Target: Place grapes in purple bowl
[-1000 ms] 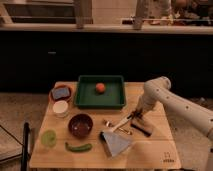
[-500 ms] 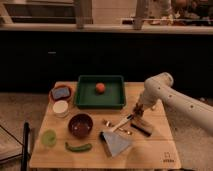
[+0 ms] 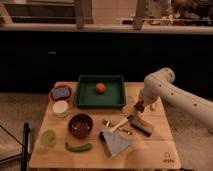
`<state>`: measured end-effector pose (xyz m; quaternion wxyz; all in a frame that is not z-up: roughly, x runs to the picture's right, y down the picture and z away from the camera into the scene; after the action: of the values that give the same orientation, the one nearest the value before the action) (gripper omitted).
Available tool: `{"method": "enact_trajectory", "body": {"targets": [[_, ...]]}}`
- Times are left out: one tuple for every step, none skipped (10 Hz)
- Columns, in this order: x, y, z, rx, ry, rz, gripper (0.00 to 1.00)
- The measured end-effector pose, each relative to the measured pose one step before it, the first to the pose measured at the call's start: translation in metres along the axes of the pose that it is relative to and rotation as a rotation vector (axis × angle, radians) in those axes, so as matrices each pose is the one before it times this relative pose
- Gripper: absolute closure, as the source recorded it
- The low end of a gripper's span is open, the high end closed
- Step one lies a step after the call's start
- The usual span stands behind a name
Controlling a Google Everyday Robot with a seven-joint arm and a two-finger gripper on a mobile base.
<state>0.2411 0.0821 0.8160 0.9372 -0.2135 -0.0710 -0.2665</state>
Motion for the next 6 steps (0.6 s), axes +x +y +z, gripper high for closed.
{"method": "enact_trajectory", "body": {"targets": [[-0.00112, -0.00077, -0.00447, -0.0031, 0.00051, 0.00076, 1.0], [-0.00248, -0.00293, -0.00816, -0.0003, -0.00263, 0.00013, 1.0], [-0.00436, -0.00208, -0.00717, -0.00215, -0.00843, -0.00175, 1.0], [-0.00482, -0.00204, -0.00778, 0.00483, -0.0124, -0.01102, 1.0], [-0.00372, -0.00113, -0.00578, 0.0059, -0.0114, -0.00974, 1.0], [-0.00496, -0.00121, -0.00645, 0.01072, -0.01666, -0.01256, 1.0]]}}
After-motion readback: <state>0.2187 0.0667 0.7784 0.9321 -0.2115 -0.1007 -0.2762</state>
